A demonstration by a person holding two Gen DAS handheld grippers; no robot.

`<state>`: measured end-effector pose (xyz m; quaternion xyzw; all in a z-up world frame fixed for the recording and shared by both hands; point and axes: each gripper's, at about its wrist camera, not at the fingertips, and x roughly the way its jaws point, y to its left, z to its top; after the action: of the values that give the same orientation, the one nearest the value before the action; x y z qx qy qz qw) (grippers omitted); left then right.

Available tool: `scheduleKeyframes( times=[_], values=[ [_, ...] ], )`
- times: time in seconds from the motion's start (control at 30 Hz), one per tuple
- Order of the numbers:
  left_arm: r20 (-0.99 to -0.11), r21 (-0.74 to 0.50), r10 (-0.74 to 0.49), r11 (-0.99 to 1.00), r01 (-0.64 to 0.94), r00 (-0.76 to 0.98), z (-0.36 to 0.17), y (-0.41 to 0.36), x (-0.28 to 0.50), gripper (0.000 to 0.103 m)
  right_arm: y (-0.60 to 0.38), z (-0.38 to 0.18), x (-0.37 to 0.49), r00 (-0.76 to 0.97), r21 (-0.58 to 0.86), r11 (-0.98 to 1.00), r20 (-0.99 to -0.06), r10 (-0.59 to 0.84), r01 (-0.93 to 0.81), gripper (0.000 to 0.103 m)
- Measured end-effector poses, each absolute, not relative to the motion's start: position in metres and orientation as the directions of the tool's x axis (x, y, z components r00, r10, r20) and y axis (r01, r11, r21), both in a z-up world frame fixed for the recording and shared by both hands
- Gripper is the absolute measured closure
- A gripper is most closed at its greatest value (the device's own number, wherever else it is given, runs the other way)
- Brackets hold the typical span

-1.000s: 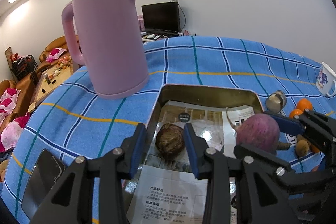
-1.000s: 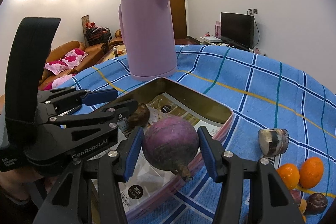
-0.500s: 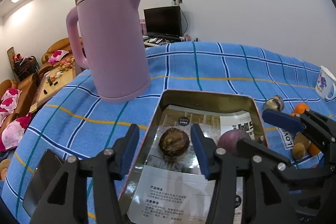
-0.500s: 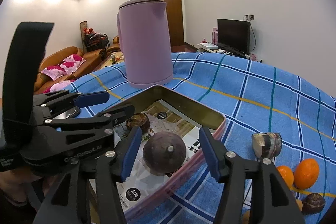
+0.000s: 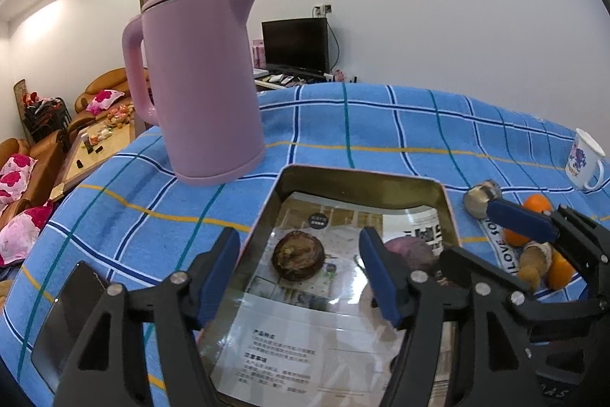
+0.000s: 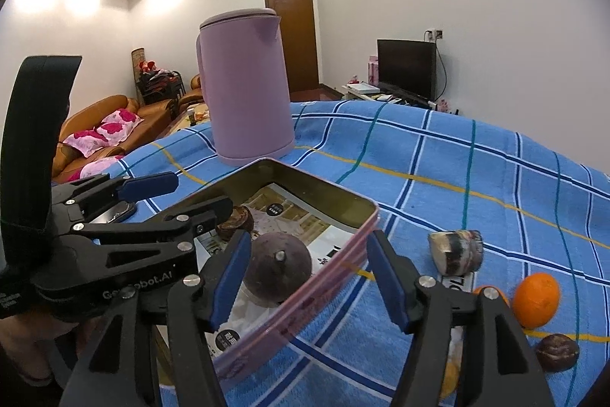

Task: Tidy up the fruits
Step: 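Move both tools back to the remaining fruits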

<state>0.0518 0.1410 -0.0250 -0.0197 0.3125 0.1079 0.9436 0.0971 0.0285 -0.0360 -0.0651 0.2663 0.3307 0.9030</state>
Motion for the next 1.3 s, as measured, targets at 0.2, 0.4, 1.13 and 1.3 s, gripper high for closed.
scheduleKeyframes(
  times=[0.2, 0.4, 1.13, 1.3],
  values=[
    [-0.577, 0.010, 0.158, 0.982, -0.186, 0.801, -0.021, 0.126, 0.046, 0.033, 0.013, -0.033, 0.094, 0.677, 0.036, 0.815, -0.536, 0.504, -0.578, 0.038],
    [-0.572, -0.005, 0.111, 0.990, -0.138, 0.813, -0.021, 0.104, 0.045, 0.031, -0.011, -0.031, 0.088, 0.704, 0.016, 0.841, -0.539, 0.463, -0.541, 0.038],
    [-0.591, 0.008, -0.037, 0.999, 0.051, 0.806, -0.031, 0.019, 0.050, 0.030, -0.115, -0.045, 0.077, 0.731, 0.031, 0.930, -0.609, 0.308, -0.366, 0.038],
    [-0.602, 0.010, -0.066, 0.996, 0.090, 0.796, -0.033, 0.009, 0.049, 0.030, -0.112, -0.050, 0.079, 0.693, 0.032, 0.923, -0.650, 0.311, -0.384, 0.052]
  ],
)
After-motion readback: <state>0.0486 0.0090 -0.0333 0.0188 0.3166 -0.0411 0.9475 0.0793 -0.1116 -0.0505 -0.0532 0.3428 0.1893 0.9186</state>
